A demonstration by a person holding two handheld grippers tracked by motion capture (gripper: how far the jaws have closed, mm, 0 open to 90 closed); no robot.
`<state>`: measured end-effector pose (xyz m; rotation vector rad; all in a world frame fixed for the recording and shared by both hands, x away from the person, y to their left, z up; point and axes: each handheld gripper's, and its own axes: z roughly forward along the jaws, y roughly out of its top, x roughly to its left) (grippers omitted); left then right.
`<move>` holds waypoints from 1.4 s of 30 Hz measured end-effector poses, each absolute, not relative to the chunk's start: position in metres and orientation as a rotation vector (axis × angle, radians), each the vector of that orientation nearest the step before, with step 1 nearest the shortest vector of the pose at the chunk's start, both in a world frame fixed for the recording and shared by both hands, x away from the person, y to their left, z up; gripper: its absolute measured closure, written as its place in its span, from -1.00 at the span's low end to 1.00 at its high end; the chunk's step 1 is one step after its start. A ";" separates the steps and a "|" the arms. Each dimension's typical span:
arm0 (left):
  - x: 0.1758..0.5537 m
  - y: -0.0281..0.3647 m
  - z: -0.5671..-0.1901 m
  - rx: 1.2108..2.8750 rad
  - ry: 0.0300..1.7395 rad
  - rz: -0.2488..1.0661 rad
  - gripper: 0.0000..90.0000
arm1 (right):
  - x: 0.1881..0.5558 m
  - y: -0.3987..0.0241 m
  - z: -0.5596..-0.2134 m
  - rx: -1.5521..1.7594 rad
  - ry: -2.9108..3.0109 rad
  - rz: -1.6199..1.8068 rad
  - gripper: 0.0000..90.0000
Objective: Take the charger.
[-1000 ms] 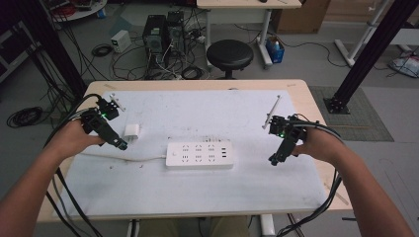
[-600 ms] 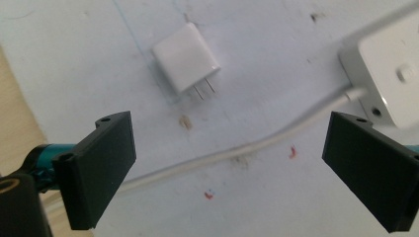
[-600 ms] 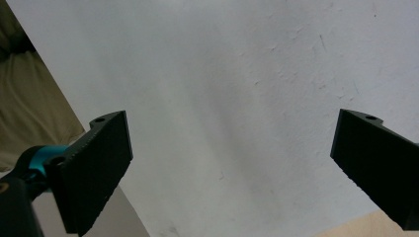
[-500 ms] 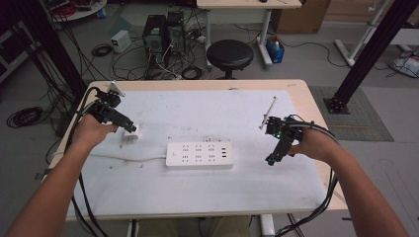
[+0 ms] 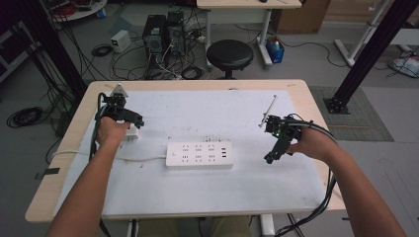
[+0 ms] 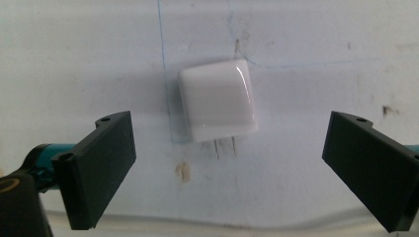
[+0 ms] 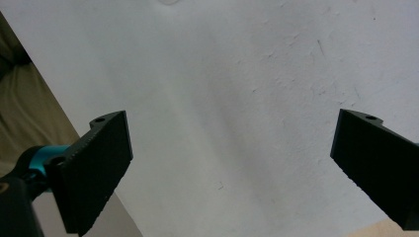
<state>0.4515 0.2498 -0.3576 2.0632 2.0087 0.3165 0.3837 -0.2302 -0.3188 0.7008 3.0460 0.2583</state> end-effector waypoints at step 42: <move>0.472 0.257 -0.410 1.965 2.112 0.254 -0.06 | 0.387 -0.247 -0.331 0.755 3.052 0.312 -0.90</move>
